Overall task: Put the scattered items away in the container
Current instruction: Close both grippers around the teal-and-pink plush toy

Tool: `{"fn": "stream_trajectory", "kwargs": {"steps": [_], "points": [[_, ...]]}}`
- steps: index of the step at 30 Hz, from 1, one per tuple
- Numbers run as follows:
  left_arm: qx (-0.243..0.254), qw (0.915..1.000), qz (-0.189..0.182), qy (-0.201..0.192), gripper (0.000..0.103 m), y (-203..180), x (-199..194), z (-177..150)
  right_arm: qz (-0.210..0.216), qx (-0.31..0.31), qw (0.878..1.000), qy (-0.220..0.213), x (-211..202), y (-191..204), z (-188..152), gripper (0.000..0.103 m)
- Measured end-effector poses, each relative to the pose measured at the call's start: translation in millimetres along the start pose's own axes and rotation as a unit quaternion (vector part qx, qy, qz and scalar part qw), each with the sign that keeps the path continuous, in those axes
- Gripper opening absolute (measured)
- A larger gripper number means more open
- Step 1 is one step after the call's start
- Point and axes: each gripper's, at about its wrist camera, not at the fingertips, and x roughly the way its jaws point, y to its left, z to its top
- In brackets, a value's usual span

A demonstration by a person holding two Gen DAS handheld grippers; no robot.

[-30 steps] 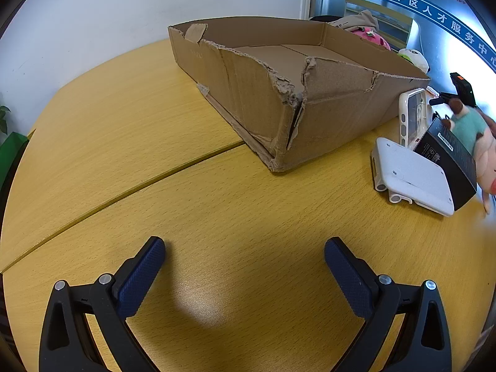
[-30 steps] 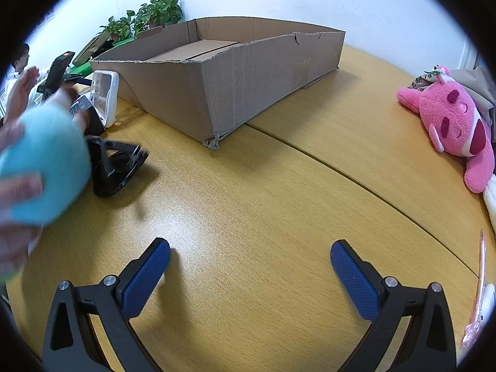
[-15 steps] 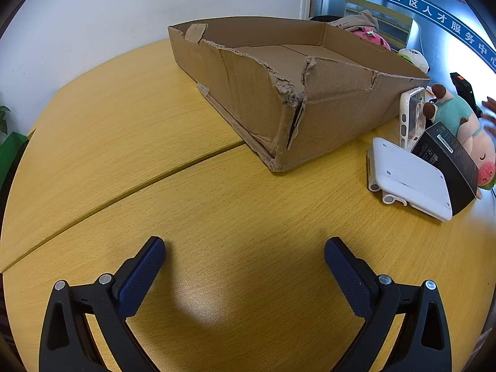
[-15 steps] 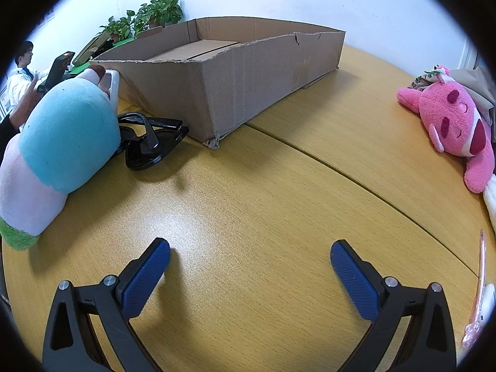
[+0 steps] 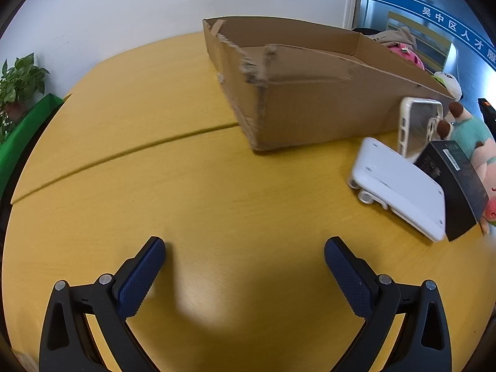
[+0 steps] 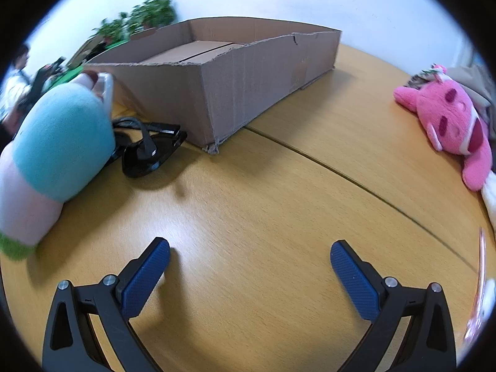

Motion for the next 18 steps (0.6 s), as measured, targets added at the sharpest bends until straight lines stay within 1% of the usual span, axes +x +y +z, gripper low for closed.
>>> {"fn": "stream_trajectory", "kwargs": {"steps": [4,6,9,10,11,12,13,16,18], "points": [[-0.015,0.9998,0.01,0.0,0.103,-30.2,-9.9,-8.3,-0.042,0.06,0.997,0.0,-1.0,26.2,-1.1,0.103],[-0.011,0.9999,0.008,0.0,0.103,-47.3,-11.9,-10.5,-0.054,0.076,0.996,0.001,-1.6,36.4,-2.2,0.103],[-0.005,1.0,0.004,-0.001,0.103,-65.9,-17.6,-18.7,-0.055,0.076,0.996,0.0,-5.1,47.6,-4.3,0.103],[-0.007,1.0,0.006,-0.002,0.103,-71.3,-19.8,-20.9,-0.065,0.086,0.994,0.0,-7.1,49.3,-6.4,0.103],[-0.012,0.9999,0.01,-0.006,0.103,-76.1,-23.3,-23.1,-0.097,0.107,0.99,-0.006,-12.4,52.2,-9.8,0.103],[-0.018,0.9997,0.011,-0.012,0.103,-81.1,-28.7,-24.8,-0.118,0.12,0.986,-0.017,-18.6,56.0,-11.3,0.102],[-0.024,0.9995,0.006,-0.021,0.103,-86.4,-35.6,-25.6,-0.127,0.138,0.982,-0.036,-29.6,63.1,-13.8,0.102],[-0.04,0.997,-0.021,-0.063,0.103,-104.6,-66.6,-25.0,-0.095,0.176,0.975,-0.099,-65.4,93.3,-14.7,0.103],[-0.04,0.9943,-0.042,-0.089,0.103,-116.5,-87.0,-21.9,-0.085,0.182,0.972,-0.119,-79.9,116.3,-9.5,0.103]]}}
